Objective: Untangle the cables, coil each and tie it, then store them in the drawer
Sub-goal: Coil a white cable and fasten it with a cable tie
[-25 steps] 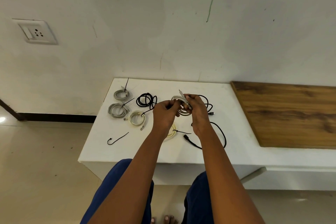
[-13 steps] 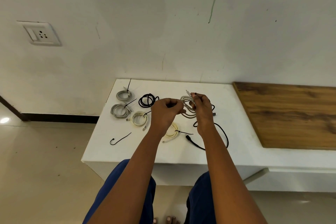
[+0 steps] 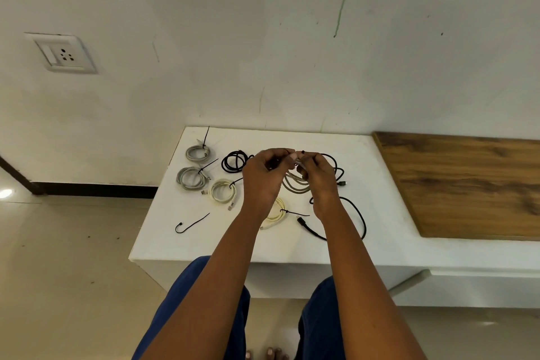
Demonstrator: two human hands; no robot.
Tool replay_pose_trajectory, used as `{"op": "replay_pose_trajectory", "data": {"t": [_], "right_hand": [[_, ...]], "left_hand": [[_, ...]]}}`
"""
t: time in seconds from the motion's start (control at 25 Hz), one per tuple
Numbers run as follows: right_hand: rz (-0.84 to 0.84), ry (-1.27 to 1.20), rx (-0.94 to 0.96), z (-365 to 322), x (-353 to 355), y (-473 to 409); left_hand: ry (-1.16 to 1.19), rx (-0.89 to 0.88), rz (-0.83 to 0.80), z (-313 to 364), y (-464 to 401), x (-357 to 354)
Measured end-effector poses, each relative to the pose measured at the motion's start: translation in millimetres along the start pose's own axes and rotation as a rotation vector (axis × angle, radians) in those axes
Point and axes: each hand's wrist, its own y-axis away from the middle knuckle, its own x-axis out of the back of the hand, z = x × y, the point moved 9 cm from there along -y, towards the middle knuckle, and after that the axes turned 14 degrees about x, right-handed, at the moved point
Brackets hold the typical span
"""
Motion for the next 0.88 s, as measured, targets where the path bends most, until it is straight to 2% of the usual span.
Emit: {"op": "replay_pose_trajectory", "data": {"t": [0.12,0.36,0.44,0.64,0.88], "right_hand": [[-0.036,-0.013,-0.012,0.7,-6.8,1.4],[-0.021,-0.041,-0.014,-0.4,-10.8,3.9],[-0.010,-0.046,-0.011,-1.6,-11.4,5.4],[0.002,-0.080,-0.008,-3.7,-11.6,6.9],[-0.002,-0.090,0.004,-5.5,-11.7,6.9]], "left_hand": [[-0.137,-0.125,0.131,10.3,3.1,4.3],[-0.157,-0.179,0.208,18.0,6.1,9.1],[-0.262,-0.285,0.234,27.9,12.4,7.4],[-0.610,-0.459,0.251,40.1,20.8,-5.2],[-0.710,-0.481,0.232,43.6,22.1,-11.0]]}}
